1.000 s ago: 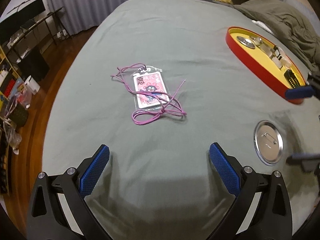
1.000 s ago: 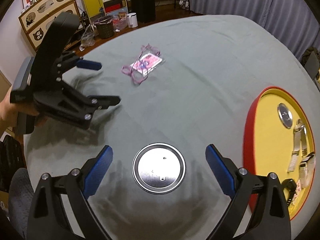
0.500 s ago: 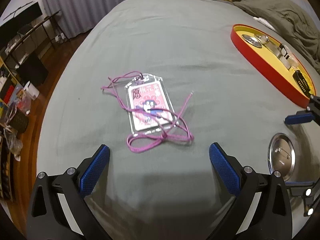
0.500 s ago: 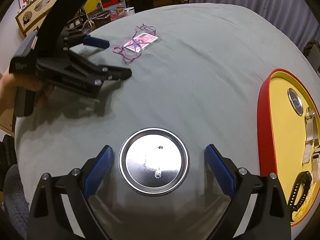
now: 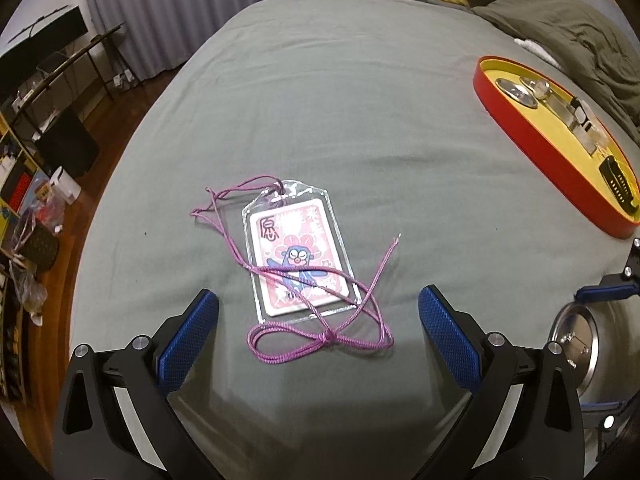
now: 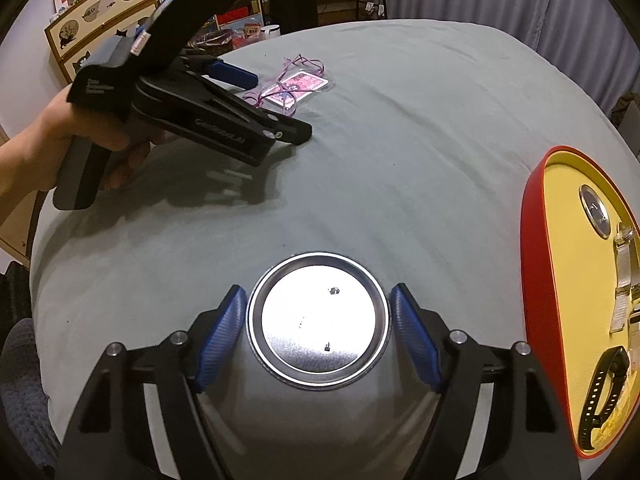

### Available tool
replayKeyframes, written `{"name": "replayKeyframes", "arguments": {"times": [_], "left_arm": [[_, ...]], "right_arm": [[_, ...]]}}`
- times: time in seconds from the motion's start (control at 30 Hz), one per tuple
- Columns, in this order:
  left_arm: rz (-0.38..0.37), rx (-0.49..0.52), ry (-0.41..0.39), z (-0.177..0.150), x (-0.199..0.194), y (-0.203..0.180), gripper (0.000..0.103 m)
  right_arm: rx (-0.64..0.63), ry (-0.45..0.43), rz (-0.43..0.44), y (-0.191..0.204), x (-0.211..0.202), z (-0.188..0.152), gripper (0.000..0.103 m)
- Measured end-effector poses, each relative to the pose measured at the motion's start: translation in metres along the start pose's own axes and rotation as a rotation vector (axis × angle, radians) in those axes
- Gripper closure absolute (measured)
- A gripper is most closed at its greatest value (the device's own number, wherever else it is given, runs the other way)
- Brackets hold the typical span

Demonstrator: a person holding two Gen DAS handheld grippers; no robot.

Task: Organize jewelry
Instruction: 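Close the right tool on the silver pin while the left tool approaches the pink badge, then close the left tool on the pink-cord badge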

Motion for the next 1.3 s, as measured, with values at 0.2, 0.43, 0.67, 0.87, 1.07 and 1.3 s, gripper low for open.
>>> {"name": "replayKeyframes", "arguments": {"times": [0.2, 0.43, 0.67, 0.87, 1.07, 1.3], "left_arm": [[-0.011, -0.004, -0.001, 0.001, 0.001, 0.001, 0.005], [-0.011, -0.006, -0.003, 0.005, 0.003, 0.001, 0.005], [-0.004, -0.012, -0.003, 0.013, 0.009, 0.001, 0.005], [0.001, -0.015, -0.014, 0.017, 0.012, 0.002, 0.01], [0.006, -0.016, -0.028, 0.02, 0.01, 0.001, 0.032], [-0.008, -0.012, -0.031, 0.022, 0.008, -0.004, 0.057]], "right_arm": [[-0.003, -0.017, 0.008, 0.001, -0.009, -0.005, 0.033], [-0.01, -0.009, 0.001, 0.003, -0.005, -0.004, 0.033], [-0.009, -0.009, 0.005, 0.004, -0.002, -0.002, 0.033], [-0.008, -0.013, 0.007, 0.005, -0.002, -0.004, 0.033], [-0.006, -0.018, 0.009, 0.005, -0.002, -0.004, 0.033], [0.0, -0.019, 0.009, 0.006, -0.002, -0.003, 0.033]]}}
Point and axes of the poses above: each gripper's, at about its wrist camera, not at the fingertips, and x roughly the way its jaws point, y to its left, z to its top, the point moved 4 cm from there along x, roughly the way its jaws point, and after that the axes turned 4 degrees about -x, right-handed, at the moved point
